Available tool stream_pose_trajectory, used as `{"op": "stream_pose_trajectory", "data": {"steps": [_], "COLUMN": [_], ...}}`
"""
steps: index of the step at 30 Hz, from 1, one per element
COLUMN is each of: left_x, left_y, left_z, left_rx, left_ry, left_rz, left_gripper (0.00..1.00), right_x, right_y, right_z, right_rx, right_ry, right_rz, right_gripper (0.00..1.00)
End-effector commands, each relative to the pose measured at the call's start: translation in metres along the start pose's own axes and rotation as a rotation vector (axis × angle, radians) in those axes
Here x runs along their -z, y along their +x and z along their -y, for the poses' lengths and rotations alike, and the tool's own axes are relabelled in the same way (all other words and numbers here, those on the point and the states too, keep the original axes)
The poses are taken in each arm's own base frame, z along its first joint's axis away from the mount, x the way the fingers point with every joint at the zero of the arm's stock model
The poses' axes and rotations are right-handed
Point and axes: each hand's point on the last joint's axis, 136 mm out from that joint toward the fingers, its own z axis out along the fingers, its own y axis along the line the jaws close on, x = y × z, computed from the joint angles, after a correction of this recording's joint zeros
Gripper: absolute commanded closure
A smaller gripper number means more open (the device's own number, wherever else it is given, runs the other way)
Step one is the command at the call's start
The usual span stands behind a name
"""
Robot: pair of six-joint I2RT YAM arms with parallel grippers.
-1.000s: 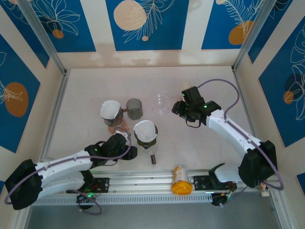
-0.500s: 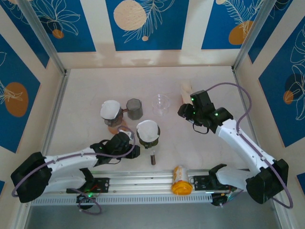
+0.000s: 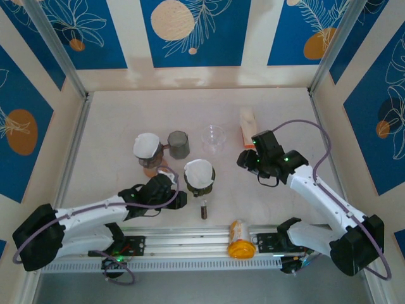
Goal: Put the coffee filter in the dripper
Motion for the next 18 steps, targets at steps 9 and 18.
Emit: {"op": "stream_pose_trajectory", "data": {"steps": [9,18], "left_x": [0.042,0.082], "left_y": [0.001,-0.005], "left_z": [0.0,0.003], "left_rx": [0.016,0.01], "left_ry": [0.012,0.037], "left_rz": [0.029,0.093], "left_gripper": [0.48,0.3], "right_x": [-0.007,-0.025], "right_y": [0.094,0.145], "right_z": [0.001,-0.013], "right_rx": [0.243,0.297], "right_ry": [-0.007,-0.165], "right_rz": [-0.26,-0.408], "right_gripper": [0.56,0.61]}}
